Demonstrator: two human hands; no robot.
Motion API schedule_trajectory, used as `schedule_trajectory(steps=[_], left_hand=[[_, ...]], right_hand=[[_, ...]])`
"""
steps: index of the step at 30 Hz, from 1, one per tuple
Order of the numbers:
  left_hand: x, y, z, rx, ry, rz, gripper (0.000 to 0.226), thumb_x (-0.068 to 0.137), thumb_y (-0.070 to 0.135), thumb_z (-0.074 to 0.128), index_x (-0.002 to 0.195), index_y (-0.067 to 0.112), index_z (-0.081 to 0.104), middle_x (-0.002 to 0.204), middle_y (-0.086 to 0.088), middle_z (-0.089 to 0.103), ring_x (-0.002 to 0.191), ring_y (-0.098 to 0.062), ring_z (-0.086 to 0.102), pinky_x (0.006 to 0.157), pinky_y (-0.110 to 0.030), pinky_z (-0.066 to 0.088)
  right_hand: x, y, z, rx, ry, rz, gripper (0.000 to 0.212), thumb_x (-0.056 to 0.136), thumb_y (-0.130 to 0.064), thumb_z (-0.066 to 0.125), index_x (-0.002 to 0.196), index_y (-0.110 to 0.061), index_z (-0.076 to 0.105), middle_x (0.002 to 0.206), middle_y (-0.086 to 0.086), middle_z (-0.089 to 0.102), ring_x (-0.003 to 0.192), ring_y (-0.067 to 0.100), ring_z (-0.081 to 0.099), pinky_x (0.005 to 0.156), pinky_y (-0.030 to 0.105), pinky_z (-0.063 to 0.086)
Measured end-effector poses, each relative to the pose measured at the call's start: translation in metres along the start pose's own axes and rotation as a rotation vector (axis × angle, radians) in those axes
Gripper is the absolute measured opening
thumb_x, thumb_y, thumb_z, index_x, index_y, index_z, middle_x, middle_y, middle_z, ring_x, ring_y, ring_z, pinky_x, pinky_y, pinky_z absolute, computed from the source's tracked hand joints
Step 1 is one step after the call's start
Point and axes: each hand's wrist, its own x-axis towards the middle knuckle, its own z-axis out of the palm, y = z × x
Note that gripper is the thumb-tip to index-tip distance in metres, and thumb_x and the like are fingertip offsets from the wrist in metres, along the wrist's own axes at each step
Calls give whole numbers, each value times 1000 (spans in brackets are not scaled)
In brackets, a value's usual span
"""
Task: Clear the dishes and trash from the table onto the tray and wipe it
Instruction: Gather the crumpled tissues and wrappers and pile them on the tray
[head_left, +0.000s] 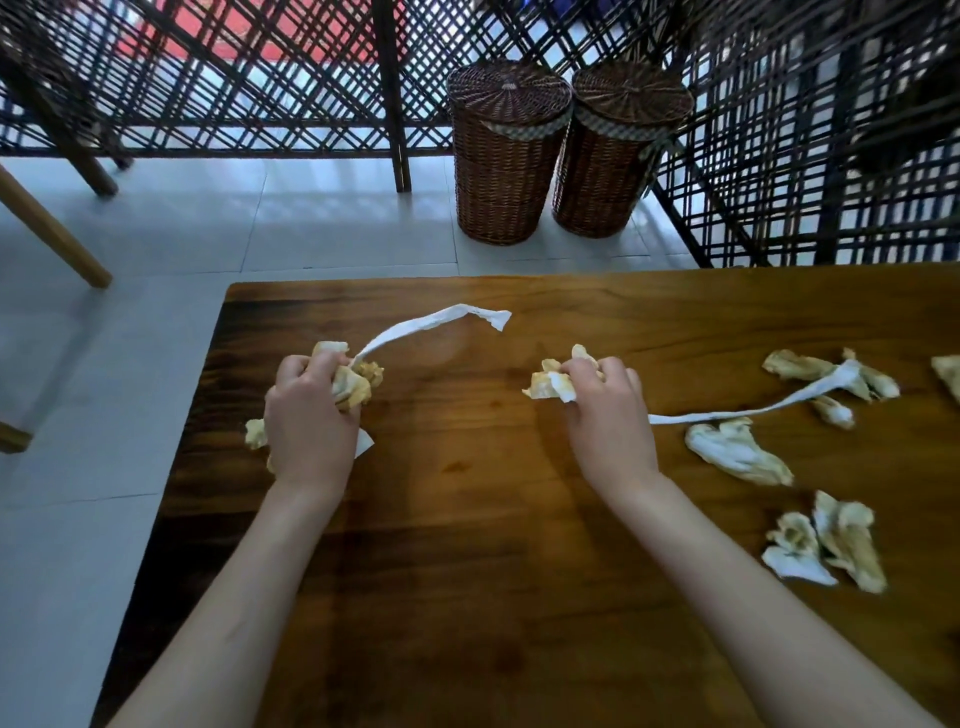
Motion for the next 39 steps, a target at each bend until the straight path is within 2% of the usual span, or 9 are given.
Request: schedule_trajectory(steps=[6,11,16,21,25,30,35,39], left_hand=[[-33,43,-14,-47,-24,71,35,78,6,72,112,10,65,107,-14,61,93,-29,59,77,-41,53],[-69,77,-33,-87,-55,126,38,74,2,75,110,9,66,106,-13,62,92,-26,60,77,-39,53],[-109,121,-60,-123,-58,217,37,69,1,78,104,7,68,100,-14,64,84,-25,61,68,-27,46],[-155,179,-90,-161,-78,297,34,67,-5,76,99,6,69,96,-15,63,79,-28,60,70,-32,45],[-205,238,-104,-191,-84,382,33,65,-4,76,96,7,69,94,-15,63,79,-27,59,70,-32,45],[-272,316,-104,-220,-93,409,36,65,-3,76,99,6,68,97,-14,62,81,-20,56,72,-24,40],[-344,403,-88,-218,-95,449,39,66,-3,76,102,6,67,104,-16,62,94,-31,59,78,-36,47],[-397,470,-64,-253,-100,441,37,70,-3,72,105,7,66,105,-16,61,96,-30,57,81,-31,43]], right_hand=[[-42,20,-36,20,1,31,35,90,1,46,119,-15,56,107,10,53,98,24,45,75,29,40],[-81,37,-73,56,3,85,40,88,3,46,122,-16,54,112,9,52,107,25,45,83,31,42],[-124,58,-123,104,23,143,42,85,5,47,121,-16,55,117,9,52,112,24,43,88,29,39],[-173,91,-188,136,87,192,41,86,0,55,122,-20,54,114,6,52,109,20,43,85,25,40],[-218,139,-245,136,137,224,40,87,1,52,122,-18,54,115,8,52,109,21,43,82,22,36],[-274,218,-306,101,193,258,34,88,-3,55,119,-19,56,110,7,54,103,21,47,82,26,43],[-321,314,-360,77,198,268,33,90,-5,55,120,-20,54,112,7,53,106,21,46,84,29,45],[-349,385,-396,62,217,295,31,90,-8,57,119,-18,54,113,10,53,106,23,47,85,26,40]])
